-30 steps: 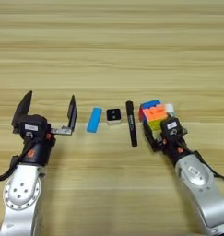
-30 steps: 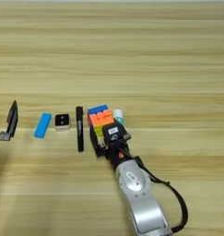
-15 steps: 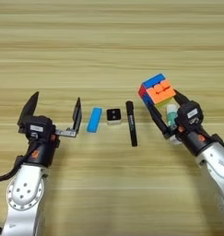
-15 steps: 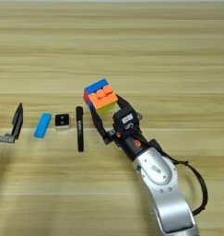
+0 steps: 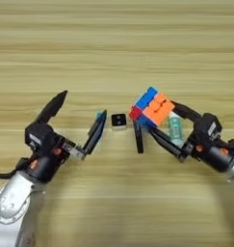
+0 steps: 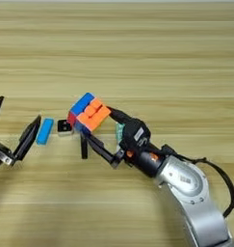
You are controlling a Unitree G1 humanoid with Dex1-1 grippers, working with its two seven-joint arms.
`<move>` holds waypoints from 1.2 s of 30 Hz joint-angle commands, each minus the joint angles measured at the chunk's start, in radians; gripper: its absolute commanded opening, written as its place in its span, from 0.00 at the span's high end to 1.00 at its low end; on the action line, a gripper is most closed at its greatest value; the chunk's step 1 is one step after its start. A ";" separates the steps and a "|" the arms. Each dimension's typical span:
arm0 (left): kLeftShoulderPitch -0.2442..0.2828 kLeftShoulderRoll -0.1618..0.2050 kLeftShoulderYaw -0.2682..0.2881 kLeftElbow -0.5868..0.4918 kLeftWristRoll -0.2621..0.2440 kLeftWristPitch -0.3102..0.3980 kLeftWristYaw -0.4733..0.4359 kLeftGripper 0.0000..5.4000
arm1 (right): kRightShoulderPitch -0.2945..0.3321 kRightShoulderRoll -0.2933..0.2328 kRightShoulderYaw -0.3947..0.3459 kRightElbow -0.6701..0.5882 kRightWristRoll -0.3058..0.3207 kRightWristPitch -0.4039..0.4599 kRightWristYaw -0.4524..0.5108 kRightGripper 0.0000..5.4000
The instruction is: Move the objects on the table
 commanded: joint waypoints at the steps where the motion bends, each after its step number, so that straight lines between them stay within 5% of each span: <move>1: 0.043 0.070 -0.039 -0.050 -0.075 0.077 -0.106 0.00 | -0.021 -0.079 -0.065 -0.019 0.106 0.055 0.082 0.38; 6: 0.071 0.126 -0.062 -0.071 -0.105 0.138 -0.192 0.00 | -0.038 -0.157 -0.135 -0.028 0.212 0.111 0.165 0.38; 16: 0.047 0.175 -0.136 -0.129 -0.119 0.236 -0.283 0.00 | -0.011 -0.298 -0.167 -0.113 0.374 0.220 0.345 0.38; 23: 0.037 0.200 -0.171 -0.216 -0.190 0.317 -0.327 0.00 | 0.037 -0.376 -0.153 -0.170 0.390 0.245 0.456 0.38; 36: 0.030 0.220 -0.201 -0.319 -0.207 0.359 -0.332 0.00 | 0.040 -0.397 -0.110 -0.224 0.387 0.266 0.487 0.38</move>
